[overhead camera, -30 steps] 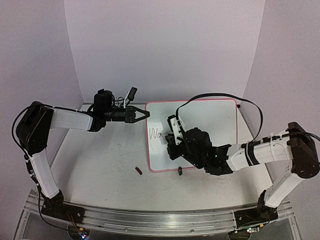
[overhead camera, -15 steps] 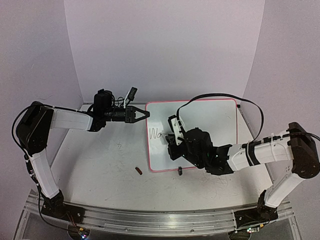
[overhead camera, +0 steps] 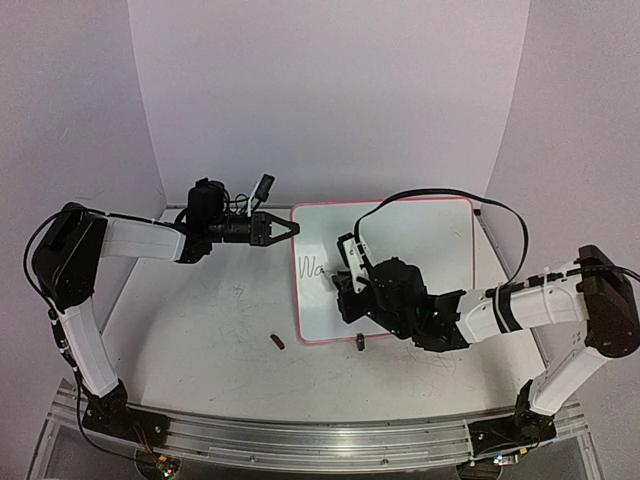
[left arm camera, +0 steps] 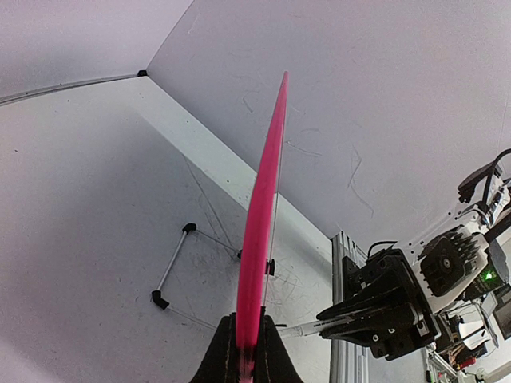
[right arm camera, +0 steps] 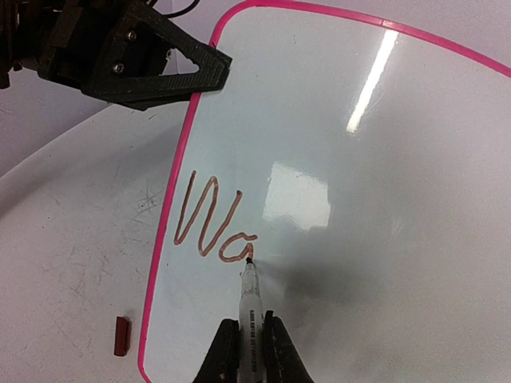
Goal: Write a sentence on the whiteboard
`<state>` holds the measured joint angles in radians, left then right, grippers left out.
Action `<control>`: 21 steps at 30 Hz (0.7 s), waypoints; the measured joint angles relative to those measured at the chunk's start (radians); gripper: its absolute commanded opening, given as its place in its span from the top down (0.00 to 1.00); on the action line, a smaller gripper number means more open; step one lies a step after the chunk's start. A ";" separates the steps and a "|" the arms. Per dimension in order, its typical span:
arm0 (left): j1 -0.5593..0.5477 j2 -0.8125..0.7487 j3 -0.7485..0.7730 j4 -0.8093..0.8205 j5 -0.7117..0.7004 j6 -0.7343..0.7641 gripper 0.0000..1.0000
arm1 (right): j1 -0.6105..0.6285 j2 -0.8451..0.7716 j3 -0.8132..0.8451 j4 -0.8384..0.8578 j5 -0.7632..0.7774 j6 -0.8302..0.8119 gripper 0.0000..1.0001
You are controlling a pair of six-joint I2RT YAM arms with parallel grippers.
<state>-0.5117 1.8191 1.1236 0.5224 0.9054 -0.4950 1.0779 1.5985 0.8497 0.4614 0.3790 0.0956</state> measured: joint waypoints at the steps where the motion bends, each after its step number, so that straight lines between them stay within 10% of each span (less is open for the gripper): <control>1: 0.000 0.000 0.000 0.000 0.000 0.000 1.00 | 0.000 0.000 0.000 0.000 -0.001 0.001 1.00; 21: 0.000 0.000 0.000 0.000 0.000 0.000 1.00 | 0.001 -0.004 -0.005 -0.012 -0.007 0.011 1.00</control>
<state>-0.5117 1.8191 1.1236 0.5224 0.9053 -0.4948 1.0784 1.5948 0.8452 0.4494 0.3717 0.1062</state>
